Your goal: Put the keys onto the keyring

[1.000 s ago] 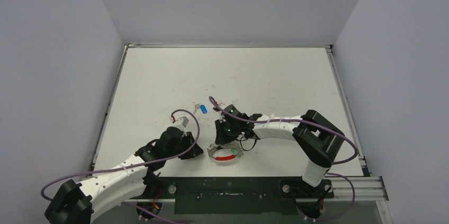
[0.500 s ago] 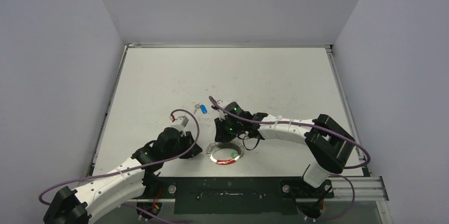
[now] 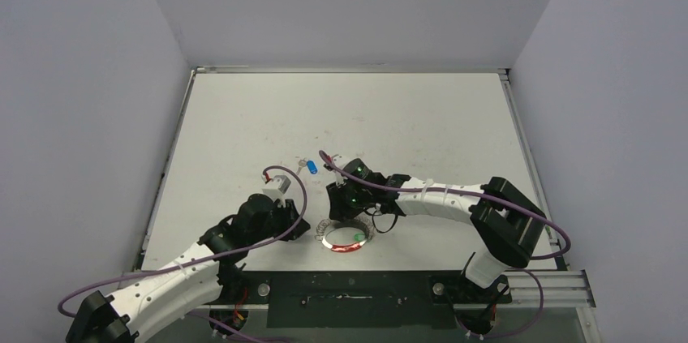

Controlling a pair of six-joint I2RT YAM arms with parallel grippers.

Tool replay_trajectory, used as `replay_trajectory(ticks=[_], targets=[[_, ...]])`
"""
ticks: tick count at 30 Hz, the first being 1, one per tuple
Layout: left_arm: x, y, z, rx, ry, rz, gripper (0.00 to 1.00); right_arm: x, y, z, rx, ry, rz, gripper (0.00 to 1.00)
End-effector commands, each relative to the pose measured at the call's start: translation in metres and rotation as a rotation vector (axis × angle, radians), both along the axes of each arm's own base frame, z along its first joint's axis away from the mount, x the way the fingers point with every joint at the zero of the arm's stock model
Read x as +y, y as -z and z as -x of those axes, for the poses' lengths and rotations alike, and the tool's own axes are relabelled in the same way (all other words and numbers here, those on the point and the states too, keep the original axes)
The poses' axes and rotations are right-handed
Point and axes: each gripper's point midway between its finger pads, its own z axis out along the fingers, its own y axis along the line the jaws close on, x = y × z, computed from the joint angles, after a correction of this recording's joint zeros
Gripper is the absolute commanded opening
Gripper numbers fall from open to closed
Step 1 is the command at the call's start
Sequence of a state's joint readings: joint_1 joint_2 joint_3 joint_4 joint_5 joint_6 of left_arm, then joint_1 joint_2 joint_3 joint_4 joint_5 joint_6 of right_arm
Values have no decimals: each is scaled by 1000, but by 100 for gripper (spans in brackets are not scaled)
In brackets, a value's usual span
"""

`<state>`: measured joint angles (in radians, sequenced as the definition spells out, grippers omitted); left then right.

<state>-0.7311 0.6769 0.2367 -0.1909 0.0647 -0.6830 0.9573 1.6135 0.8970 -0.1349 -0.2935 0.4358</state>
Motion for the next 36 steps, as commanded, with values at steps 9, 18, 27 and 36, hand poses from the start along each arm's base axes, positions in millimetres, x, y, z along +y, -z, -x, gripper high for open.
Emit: replay_trajectory(ticks=[9,18,27,36], targets=[[-7,-24,-8,-63,11,45,24,5,10,-10,36,101,18,28],[-6,-24,-7,-60,10,45,24,13,18,-10,64,97,8,23],[-5,-23,-6,-58,9,42,24,20,16,-9,68,76,-17,18],[-5,-23,-6,-58,7,45,24,26,8,-10,63,70,-45,22]])
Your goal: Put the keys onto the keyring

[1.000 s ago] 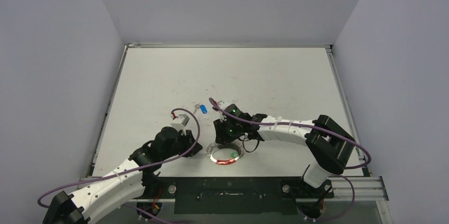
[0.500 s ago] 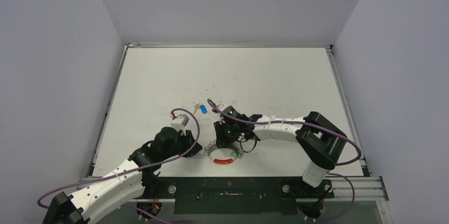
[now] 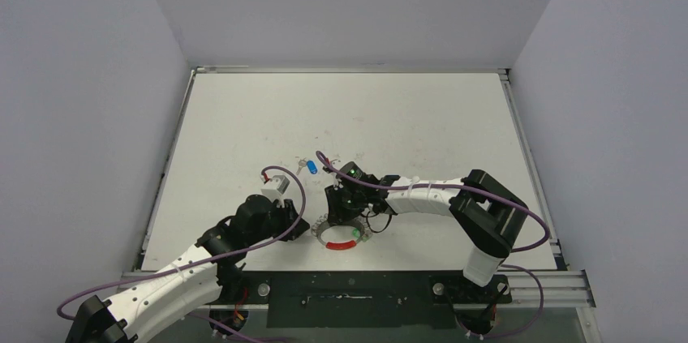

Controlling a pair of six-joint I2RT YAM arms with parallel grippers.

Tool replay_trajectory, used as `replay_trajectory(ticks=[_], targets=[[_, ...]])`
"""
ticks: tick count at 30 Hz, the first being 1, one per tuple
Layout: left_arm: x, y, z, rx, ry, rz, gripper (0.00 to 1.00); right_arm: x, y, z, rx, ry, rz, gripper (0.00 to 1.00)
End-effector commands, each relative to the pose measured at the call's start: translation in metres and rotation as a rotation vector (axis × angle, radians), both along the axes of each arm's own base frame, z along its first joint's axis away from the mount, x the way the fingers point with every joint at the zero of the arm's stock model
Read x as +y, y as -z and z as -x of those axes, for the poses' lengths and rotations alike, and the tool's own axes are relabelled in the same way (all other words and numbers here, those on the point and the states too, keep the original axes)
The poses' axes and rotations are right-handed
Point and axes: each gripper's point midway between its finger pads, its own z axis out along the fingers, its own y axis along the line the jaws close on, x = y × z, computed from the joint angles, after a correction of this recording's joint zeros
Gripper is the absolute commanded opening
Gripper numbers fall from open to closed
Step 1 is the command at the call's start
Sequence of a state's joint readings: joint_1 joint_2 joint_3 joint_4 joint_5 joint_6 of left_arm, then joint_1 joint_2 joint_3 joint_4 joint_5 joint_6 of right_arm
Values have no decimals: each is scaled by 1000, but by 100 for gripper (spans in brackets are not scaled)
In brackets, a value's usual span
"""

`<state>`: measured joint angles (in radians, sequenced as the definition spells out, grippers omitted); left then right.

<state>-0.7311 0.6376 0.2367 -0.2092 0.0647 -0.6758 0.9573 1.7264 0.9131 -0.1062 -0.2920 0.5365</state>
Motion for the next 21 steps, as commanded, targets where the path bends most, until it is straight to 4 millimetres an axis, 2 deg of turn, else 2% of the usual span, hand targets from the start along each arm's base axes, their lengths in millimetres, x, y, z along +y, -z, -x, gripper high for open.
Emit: replay_trajectory(ticks=[1,8,14,21], targets=[[-6,-18,-6,-38,4,36,24,21,-23,-12,-43,-4,-84,22],[-6,-18,-5,-33,5,38,24,25,-21,-14,-42,1,-84,26],[-7,-18,-5,-30,6,41,24,26,-18,-18,-46,9,-74,24],[-7,-19,-5,-33,8,41,24,27,-19,-19,-73,-14,-60,2]])
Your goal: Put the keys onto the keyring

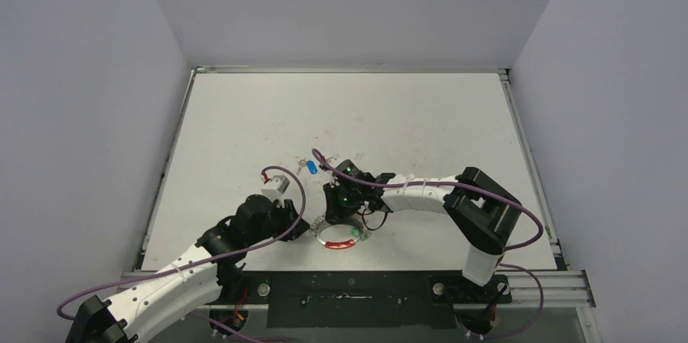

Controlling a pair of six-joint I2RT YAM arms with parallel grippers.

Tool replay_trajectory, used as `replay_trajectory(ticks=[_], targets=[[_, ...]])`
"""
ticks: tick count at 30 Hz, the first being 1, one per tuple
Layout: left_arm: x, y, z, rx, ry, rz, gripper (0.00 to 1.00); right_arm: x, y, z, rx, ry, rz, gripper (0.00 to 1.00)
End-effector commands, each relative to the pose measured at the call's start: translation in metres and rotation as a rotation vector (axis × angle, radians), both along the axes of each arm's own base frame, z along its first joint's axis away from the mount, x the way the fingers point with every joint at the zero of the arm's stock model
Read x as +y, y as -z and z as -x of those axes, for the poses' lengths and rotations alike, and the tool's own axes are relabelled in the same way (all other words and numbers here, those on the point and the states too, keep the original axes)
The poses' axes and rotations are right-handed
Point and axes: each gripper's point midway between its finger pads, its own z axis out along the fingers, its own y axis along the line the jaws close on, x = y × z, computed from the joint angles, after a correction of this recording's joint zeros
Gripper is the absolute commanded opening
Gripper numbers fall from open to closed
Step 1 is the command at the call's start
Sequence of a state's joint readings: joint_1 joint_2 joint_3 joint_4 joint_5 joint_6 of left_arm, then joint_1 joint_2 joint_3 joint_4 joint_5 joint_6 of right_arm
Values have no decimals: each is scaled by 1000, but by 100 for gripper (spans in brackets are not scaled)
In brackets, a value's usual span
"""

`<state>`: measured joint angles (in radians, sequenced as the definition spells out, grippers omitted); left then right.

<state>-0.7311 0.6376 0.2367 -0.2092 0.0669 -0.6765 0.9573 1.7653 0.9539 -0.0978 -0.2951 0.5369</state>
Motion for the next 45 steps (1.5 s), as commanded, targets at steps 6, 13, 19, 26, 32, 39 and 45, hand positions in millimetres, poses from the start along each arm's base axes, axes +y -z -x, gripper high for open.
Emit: replay_trajectory(ticks=[6,13,19,26,32,39,45], targets=[[-6,-24,-7,-60,16,36,24,11,-43,-7,-165,-108,-39,0],[-8,-48,-15,-165,53,32,23,-5,-84,-7,-353,-235,-41,0],[-15,-82,-23,-328,131,36,23,-15,-110,1,-505,-369,-94,0],[-29,-129,-19,-577,295,72,23,-19,-124,19,-625,-559,-161,0],[-28,-152,-8,-718,357,98,24,-22,-133,36,-709,-725,-169,0],[-24,-153,5,-791,385,140,24,-19,-123,60,-751,-904,-157,0],[-21,-145,10,-802,396,138,24,-22,-72,84,-706,-1042,-3,0]])
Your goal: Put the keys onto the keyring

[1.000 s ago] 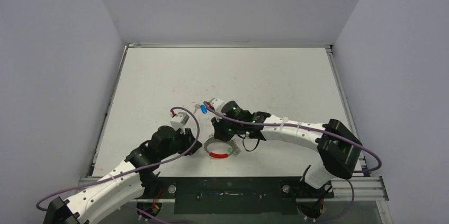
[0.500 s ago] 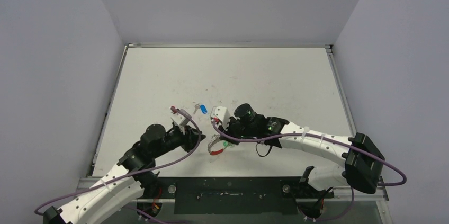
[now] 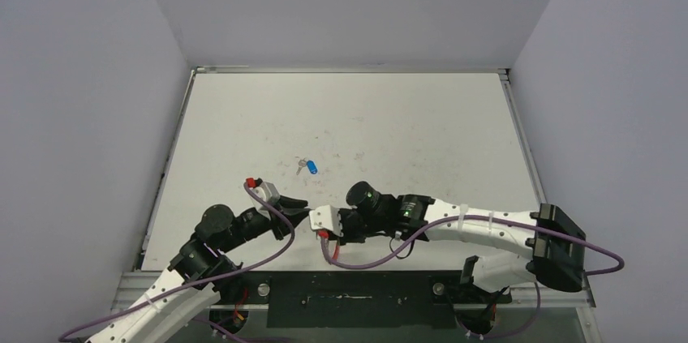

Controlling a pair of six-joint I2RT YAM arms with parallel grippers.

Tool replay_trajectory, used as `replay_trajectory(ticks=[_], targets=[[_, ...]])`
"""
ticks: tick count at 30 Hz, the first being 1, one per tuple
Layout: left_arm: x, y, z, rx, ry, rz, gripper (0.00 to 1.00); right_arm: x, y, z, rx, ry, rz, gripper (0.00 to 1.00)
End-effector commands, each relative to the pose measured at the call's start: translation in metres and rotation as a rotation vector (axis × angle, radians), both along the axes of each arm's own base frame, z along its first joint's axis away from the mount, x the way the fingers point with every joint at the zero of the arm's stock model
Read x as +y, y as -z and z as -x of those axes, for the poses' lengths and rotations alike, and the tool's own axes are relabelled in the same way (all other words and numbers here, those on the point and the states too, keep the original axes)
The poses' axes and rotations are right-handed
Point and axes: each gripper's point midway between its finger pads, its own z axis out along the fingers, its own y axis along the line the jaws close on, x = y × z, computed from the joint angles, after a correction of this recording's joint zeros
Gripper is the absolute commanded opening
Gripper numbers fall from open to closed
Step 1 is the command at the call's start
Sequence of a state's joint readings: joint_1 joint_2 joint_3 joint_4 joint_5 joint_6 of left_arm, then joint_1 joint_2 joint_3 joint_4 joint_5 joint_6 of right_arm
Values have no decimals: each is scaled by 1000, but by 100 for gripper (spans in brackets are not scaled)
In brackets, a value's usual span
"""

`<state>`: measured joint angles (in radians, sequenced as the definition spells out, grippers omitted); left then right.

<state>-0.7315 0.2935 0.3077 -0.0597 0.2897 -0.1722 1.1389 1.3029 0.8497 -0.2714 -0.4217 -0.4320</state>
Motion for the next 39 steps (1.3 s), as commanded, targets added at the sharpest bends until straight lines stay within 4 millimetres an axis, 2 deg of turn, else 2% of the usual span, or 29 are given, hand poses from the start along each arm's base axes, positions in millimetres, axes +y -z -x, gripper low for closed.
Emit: replay_trajectory(ticks=[1,4,6,10,12,17,22,27,31,39], targets=[[0,-5,3,-51,22,14,24,-1,38,13,-37,-54,128,0],[0,-1,3,-43,15,20,23,6,54,13,47,30,142,0],[0,1,3,-29,15,29,23,13,57,16,101,52,111,0],[-5,7,3,-2,21,60,23,25,41,19,196,72,-31,0],[-7,10,3,10,27,78,23,30,26,18,226,68,-122,0],[-14,21,4,-3,51,115,23,23,7,7,312,94,-235,0],[-22,22,10,-61,120,112,24,16,-3,6,349,86,-269,0],[-27,35,10,-58,137,59,24,14,-15,7,348,76,-300,0],[-24,49,-1,-19,68,9,23,11,-21,8,339,72,-309,0],[-34,62,13,-7,139,-69,23,9,-28,-2,324,126,-322,0]])
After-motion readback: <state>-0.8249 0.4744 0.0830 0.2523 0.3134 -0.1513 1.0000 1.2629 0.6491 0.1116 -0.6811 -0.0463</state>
